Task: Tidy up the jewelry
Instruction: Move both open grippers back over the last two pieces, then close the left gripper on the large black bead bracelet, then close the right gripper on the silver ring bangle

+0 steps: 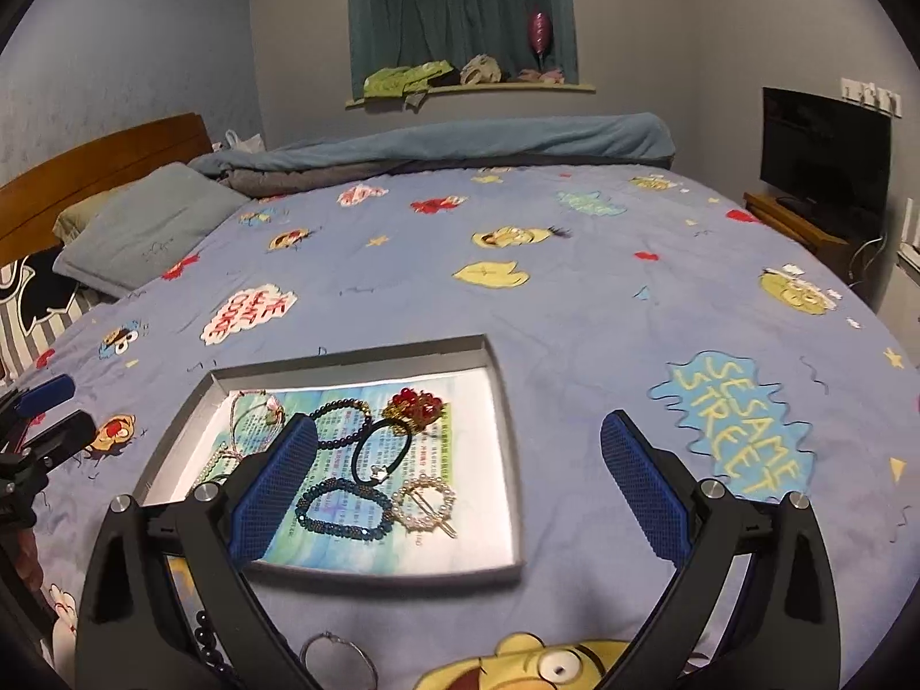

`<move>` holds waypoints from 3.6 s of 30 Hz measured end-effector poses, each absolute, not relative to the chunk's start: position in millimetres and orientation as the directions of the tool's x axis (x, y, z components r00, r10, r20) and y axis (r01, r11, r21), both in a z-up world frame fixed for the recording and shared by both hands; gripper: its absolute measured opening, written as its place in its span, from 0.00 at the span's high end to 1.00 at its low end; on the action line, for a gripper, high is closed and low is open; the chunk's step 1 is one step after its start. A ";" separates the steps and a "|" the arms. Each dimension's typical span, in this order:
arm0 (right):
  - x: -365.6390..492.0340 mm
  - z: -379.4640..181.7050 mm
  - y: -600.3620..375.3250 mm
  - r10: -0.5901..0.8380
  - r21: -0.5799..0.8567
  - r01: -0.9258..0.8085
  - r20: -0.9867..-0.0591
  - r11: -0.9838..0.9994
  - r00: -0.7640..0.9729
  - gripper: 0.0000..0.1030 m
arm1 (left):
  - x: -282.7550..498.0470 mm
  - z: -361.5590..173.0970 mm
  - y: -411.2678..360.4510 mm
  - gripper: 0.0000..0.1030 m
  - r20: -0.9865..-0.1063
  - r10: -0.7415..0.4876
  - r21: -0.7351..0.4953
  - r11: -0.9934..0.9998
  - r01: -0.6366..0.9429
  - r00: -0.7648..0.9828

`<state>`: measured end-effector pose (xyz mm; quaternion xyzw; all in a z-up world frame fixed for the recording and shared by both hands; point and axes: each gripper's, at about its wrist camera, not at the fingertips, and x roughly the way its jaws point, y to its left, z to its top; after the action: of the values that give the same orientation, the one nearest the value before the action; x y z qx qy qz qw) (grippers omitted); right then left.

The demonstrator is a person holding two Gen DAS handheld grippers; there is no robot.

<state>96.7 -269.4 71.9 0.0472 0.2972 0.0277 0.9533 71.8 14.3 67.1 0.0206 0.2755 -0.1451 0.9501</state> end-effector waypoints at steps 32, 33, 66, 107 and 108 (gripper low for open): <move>-2.4 -25.0 -244.8 0.116 -0.077 -0.217 -0.652 0.973 0.749 0.05 | -5.3 -31.0 -12.8 0.07 -0.632 -0.253 -0.021 0.950 0.310 0.732; -2.7 -26.9 -243.9 0.122 -0.078 -0.226 -0.651 0.971 0.749 0.05 | -4.1 -32.5 -15.5 0.07 -0.630 -0.253 -0.018 0.950 0.312 0.734; 15.2 -49.5 -189.9 0.166 -0.214 -0.366 -0.616 0.906 0.770 0.24 | 17.3 -62.8 -42.0 0.51 -0.676 -0.326 -0.036 0.911 0.412 0.661; 51.9 22.9 -211.7 0.267 -0.039 -0.344 -0.552 0.938 0.790 0.54 | 7.8 37.4 -8.0 0.86 -0.517 -0.415 -0.017 0.879 0.476 0.749; 55.6 26.7 -210.5 0.269 -0.035 -0.342 -0.547 0.939 0.793 0.54 | 9.3 42.0 -7.8 0.86 -0.509 -0.419 -0.020 0.879 0.477 0.752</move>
<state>55.6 -210.5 26.7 -0.0660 0.2784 0.1619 0.9444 9.3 -7.8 42.0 0.0558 0.2581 -0.2398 0.9342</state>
